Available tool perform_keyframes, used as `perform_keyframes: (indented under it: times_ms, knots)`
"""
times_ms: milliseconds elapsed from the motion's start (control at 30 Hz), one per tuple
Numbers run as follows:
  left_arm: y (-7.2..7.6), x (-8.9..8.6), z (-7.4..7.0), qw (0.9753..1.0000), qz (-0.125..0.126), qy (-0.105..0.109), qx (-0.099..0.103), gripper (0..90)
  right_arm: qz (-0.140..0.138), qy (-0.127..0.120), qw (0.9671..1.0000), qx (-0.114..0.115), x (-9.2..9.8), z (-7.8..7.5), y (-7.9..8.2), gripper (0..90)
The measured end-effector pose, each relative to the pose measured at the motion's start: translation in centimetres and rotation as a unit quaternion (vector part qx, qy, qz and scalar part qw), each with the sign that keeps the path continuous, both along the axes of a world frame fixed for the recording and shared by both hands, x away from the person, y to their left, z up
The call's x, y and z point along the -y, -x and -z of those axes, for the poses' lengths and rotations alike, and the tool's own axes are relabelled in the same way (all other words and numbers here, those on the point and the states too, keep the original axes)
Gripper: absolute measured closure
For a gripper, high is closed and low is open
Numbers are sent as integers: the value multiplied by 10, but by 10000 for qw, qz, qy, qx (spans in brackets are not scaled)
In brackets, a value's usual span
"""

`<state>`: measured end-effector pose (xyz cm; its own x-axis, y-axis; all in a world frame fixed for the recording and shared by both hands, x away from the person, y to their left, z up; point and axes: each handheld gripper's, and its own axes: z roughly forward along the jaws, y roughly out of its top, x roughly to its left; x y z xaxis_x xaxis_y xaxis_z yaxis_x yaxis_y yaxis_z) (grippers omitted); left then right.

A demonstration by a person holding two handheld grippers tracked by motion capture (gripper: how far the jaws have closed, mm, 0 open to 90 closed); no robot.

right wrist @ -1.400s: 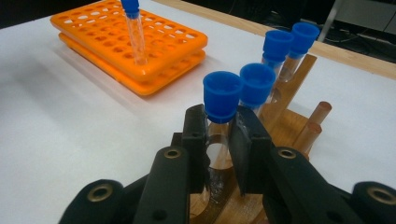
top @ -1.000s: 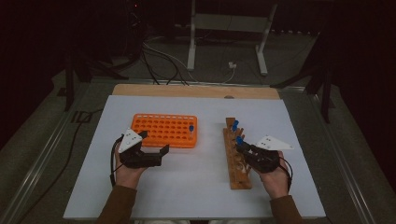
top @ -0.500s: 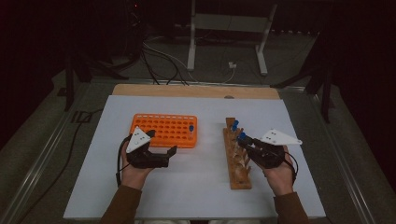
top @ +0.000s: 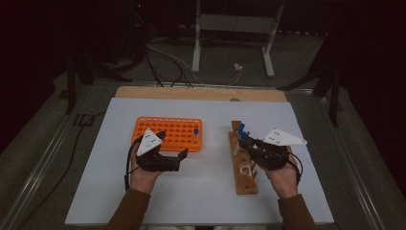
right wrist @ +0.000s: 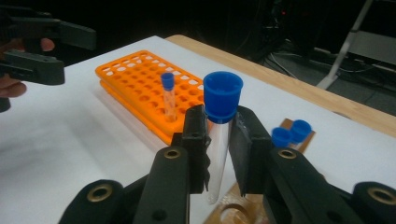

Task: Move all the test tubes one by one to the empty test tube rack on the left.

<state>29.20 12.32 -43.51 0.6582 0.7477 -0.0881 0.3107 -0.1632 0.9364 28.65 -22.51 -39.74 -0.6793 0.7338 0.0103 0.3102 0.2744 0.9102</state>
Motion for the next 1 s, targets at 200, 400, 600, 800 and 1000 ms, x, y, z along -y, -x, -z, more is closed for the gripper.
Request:
perform_keyframes:
  times_ms: [200,400,600,800,1000]
  knots:
    - [-1,8,0,9999,98,7,-114,7,-130,17,9999,-38,-13,2,-2,767]
    - [-1,15,2,9997,180,-78,-155,9,-251,11,9996,-111,-26,6,-5,766]
    - [1,22,1,9994,321,-86,-126,13,-384,8,9991,-159,-40,8,-7,767]
    - [2,31,2,9991,402,-131,-73,55,-496,11,9986,-167,-52,7,-9,766]
    - [3,43,4,9980,608,-181,-18,186,-602,-2,9980,-194,-63,7,-11,766]
